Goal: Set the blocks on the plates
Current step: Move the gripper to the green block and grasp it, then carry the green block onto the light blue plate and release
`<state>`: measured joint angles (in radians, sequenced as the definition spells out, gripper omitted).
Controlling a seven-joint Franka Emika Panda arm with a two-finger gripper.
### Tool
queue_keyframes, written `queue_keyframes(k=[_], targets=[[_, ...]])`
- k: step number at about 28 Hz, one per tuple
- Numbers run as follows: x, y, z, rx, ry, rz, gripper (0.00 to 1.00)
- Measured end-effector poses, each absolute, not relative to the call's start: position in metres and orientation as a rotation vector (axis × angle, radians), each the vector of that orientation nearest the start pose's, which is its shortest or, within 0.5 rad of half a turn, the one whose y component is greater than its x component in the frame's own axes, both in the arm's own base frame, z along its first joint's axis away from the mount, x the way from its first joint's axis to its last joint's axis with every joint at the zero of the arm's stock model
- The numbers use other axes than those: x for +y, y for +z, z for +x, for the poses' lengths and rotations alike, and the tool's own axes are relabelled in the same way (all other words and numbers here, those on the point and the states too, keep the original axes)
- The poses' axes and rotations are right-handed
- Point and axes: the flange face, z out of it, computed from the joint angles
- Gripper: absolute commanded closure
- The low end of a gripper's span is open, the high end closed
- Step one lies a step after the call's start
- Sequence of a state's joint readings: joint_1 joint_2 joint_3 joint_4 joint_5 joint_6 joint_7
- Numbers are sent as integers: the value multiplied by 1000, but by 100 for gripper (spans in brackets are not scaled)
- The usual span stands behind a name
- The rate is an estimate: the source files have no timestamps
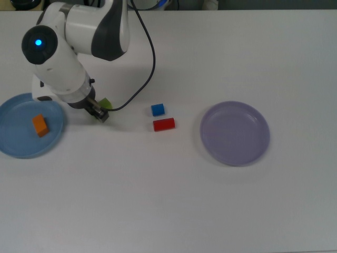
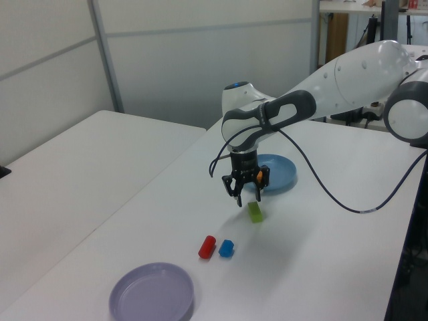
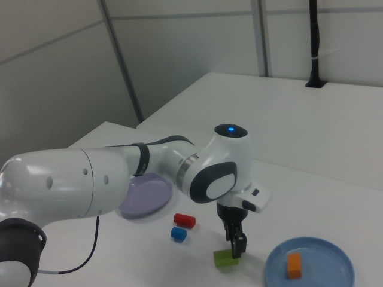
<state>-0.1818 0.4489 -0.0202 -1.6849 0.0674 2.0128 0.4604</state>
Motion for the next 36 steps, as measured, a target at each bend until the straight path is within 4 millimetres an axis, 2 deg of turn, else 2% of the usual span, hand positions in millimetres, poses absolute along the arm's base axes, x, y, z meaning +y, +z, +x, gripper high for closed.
queue_keyframes(k=[8, 11, 12, 16, 17, 24, 27, 36], targets=[[-112, 318, 638, 1026, 238, -2929, 41], [-112, 318, 638, 1027, 239, -2929, 62], [-112, 318, 638, 1027, 239, -2929, 74], [-112, 317, 637, 1019, 240, -2943, 97], [-112, 317, 637, 1016, 240, -2947, 100], [-112, 319, 638, 967, 234, -2971, 100], [-117, 328, 640, 954, 206, -2978, 100], [-167, 400, 652, 908, -17, -2986, 98]])
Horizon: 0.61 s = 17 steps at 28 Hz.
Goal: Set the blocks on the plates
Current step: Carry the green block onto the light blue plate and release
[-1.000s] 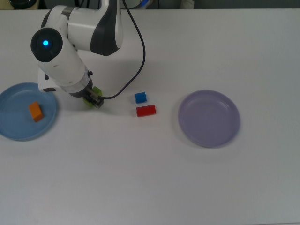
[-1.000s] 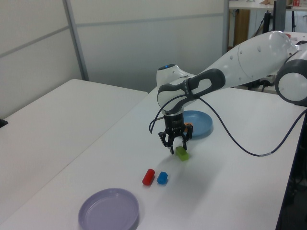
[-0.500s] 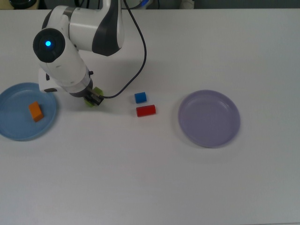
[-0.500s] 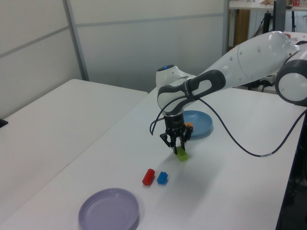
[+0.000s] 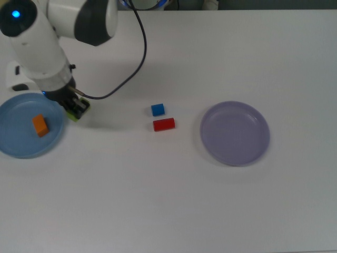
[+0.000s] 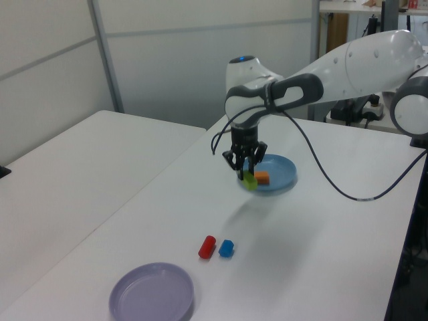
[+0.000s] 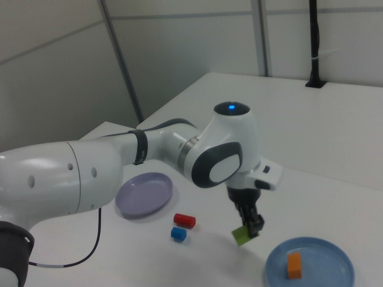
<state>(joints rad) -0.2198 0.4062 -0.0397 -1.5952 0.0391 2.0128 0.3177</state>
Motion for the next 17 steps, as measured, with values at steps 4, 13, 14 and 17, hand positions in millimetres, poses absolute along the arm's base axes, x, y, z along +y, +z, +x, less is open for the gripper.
queue_keyframes(k=[4, 13, 14, 17], targets=[[-188, 411, 653, 875, -83, -3019, 97], [-246, 405, 666, 830, -449, -3069, 97], [-250, 400, 666, 820, -458, -3080, 97], [-258, 385, 667, 781, -457, -3112, 93]])
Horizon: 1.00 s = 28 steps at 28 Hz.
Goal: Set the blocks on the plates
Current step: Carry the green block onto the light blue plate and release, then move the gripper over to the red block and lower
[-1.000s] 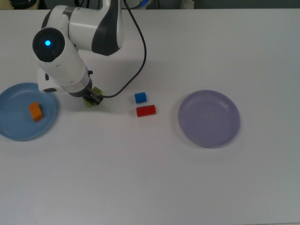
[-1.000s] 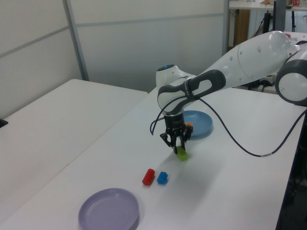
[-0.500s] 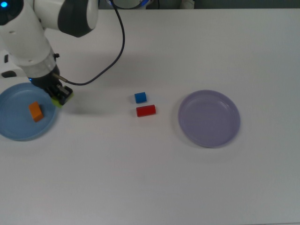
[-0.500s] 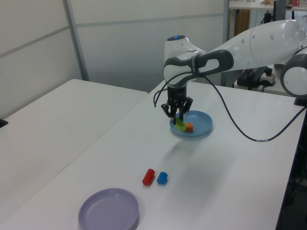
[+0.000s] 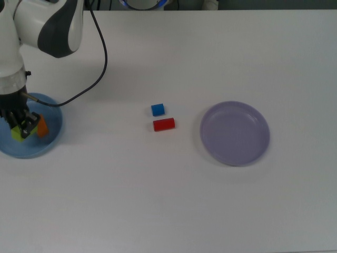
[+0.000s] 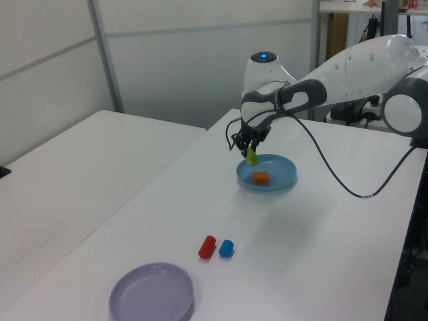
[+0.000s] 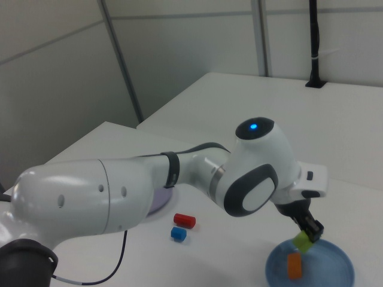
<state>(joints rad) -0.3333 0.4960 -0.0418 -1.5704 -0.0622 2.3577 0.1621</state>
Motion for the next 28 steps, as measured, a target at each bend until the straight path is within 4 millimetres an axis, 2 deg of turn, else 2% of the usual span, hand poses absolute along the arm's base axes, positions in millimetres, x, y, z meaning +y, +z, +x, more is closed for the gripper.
queue_keyframes(k=[2, 5, 6, 8, 10, 12, 18, 22, 24, 28], targets=[[-260, 379, 667, 770, -445, -3123, 90], [-262, 373, 666, 763, -430, -3134, 41], [-263, 371, 666, 762, -427, -3136, 29], [-264, 368, 666, 762, -420, -3138, 20], [-265, 364, 666, 764, -410, -3139, 18], [-265, 361, 666, 764, -403, -3139, 0], [-262, 359, 667, 757, -400, -3139, 0], [-249, 365, 675, 719, -423, -3137, 0], [-232, 372, 684, 670, -447, -3139, 0], [-169, 391, 707, 525, -511, -3141, 0]])
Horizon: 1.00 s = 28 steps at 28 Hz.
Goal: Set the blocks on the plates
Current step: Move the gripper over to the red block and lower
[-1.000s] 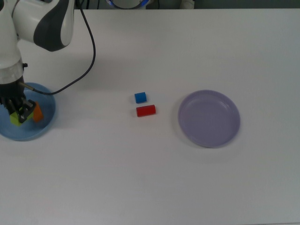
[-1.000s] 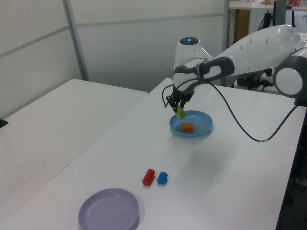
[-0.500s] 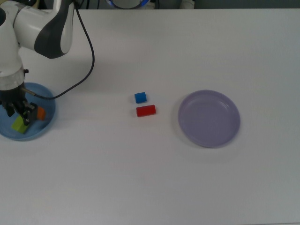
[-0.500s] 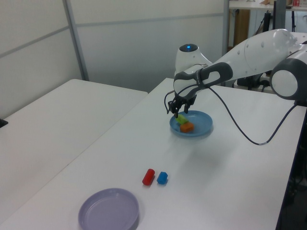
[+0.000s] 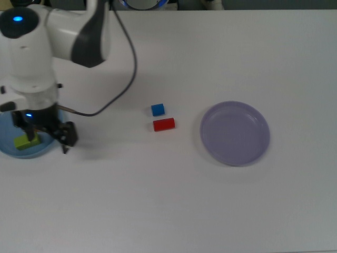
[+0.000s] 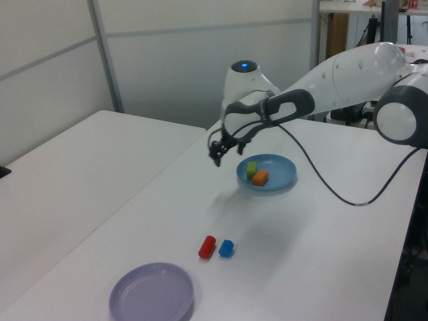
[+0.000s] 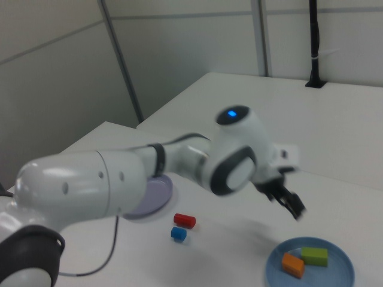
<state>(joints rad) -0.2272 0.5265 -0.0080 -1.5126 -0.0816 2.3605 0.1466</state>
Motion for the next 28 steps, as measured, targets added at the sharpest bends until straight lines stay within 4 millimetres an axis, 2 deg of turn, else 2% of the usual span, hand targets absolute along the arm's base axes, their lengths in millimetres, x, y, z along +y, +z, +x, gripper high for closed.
queue_keyframes(k=[3, 5, 9, 13, 17, 21, 24, 28], targets=[[-115, 409, 717, 452, -539, -3131, 0], [-90, 419, 718, 429, -524, -3129, 0], [-46, 441, 710, 368, -445, -3141, 0], [-10, 448, 701, 293, -341, -3163, 0], [30, 437, 693, 184, -268, -3193, 0], [61, 411, 681, 31, -184, -3222, 0], [71, 393, 670, -142, -113, -3231, 0], [70, 375, 661, -378, -38, -3218, 0]])
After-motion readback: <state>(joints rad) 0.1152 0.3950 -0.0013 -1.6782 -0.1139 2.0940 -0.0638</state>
